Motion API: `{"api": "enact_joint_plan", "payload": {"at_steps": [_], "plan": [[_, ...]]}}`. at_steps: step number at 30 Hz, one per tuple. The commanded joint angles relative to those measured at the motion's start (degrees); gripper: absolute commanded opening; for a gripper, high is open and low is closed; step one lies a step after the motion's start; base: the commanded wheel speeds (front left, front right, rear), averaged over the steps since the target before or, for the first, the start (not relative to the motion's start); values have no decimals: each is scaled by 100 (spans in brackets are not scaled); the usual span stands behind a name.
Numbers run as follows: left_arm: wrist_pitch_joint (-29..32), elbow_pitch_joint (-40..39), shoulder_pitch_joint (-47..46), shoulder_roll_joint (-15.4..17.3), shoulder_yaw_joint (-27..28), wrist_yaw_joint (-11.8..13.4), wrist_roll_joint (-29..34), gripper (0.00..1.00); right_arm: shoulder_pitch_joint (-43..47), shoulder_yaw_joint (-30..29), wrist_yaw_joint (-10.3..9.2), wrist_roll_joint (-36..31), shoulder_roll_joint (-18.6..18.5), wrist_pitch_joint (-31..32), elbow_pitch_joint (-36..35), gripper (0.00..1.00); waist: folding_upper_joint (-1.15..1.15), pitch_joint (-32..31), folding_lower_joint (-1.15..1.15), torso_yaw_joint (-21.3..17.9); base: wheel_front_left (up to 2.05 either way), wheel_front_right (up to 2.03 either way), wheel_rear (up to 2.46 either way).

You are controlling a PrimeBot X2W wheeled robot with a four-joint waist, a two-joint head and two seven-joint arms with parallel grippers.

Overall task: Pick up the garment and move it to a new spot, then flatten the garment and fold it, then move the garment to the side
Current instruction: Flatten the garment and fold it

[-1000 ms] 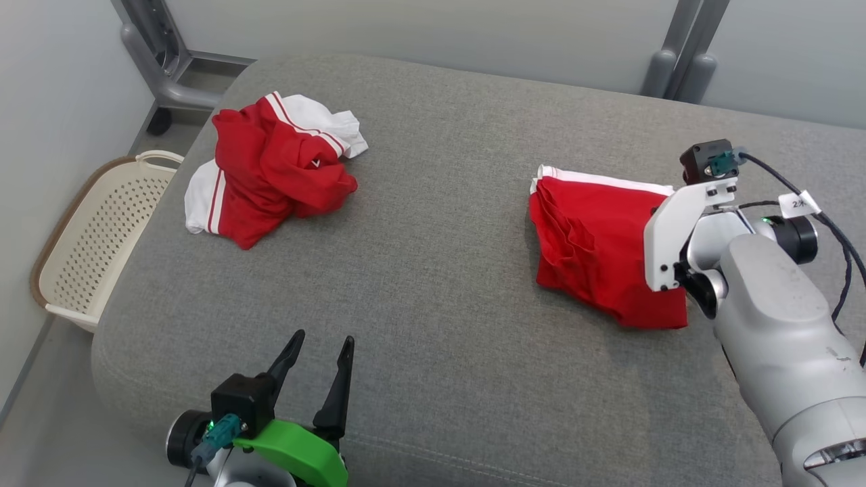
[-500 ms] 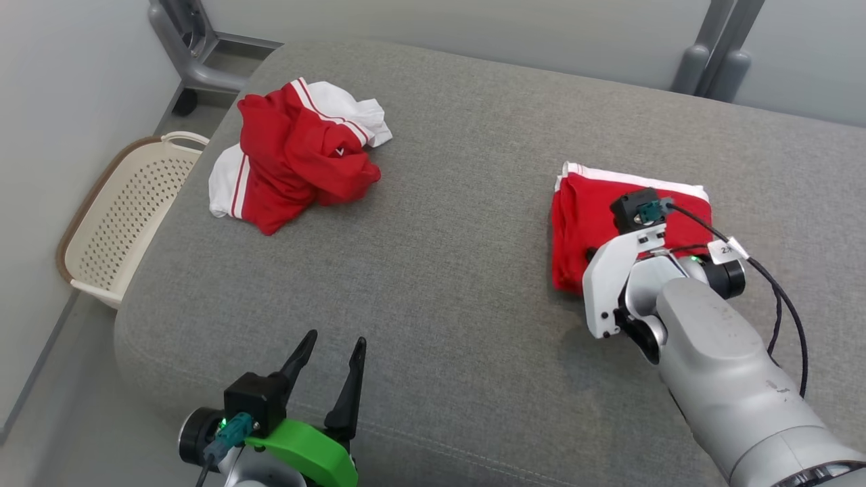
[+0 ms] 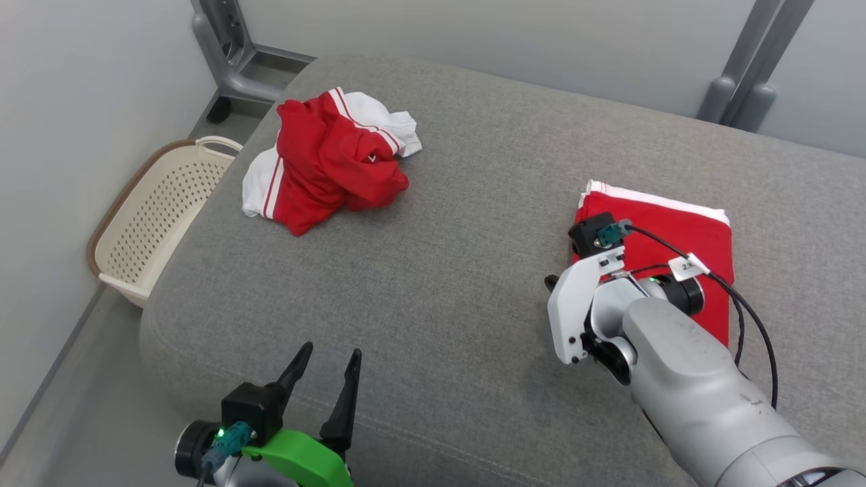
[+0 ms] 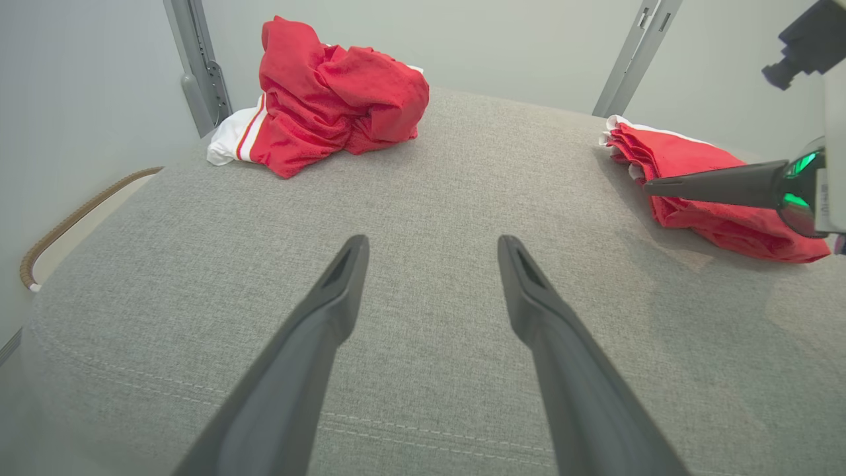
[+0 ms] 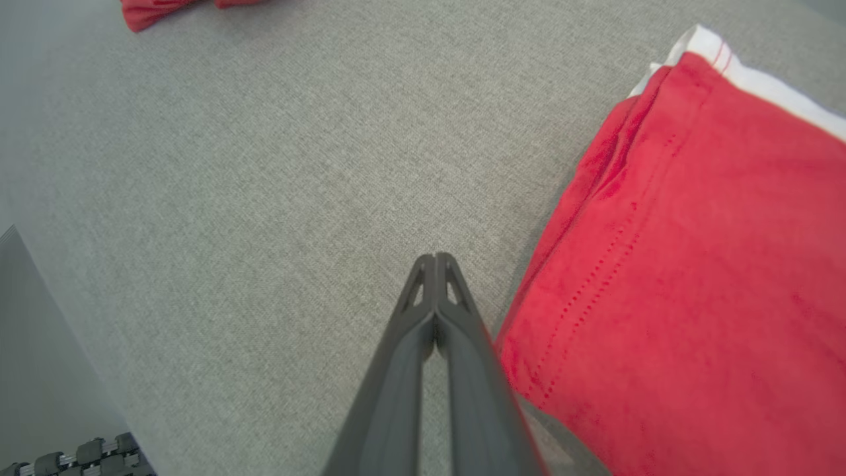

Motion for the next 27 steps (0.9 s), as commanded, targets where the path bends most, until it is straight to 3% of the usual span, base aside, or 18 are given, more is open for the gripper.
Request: {"api": "enact_joint_plan", "payload": {"at_steps": [1,2,3,4,17,22,27], "plan": [[-20,-5,83,63,35,51,-62,100,-71,76,-8,71,-30,56,-56,0,0,-81,0,-85,0,0,0],[-29,-17,104,79,52,67,-66,100,-141,88,-8,124,-33,83,-68,7,0,-118,0,-135,0,0,0],[-30,-25,128,90,64,79,-65,100,-217,79,-8,127,-30,116,-60,35,0,-155,0,-190,0,0,0],[-34,-36,159,103,73,96,-81,100,-292,47,-8,104,-25,112,-47,100,0,-194,0,-249,0,0,0],[-28,-170,178,193,68,146,-117,100,-949,-1362,-8,-402,-706,527,784,100,0,-228,0,-946,0,0,0],[-70,-172,58,203,53,119,-99,100,-988,-1939,-6,-589,-814,580,1185,100,0,-76,0,-993,0,0,0],[-101,-133,-40,201,20,92,-64,100,-1035,-2476,-6,-732,-685,511,1373,100,0,78,0,-952,0,0,0]]}}
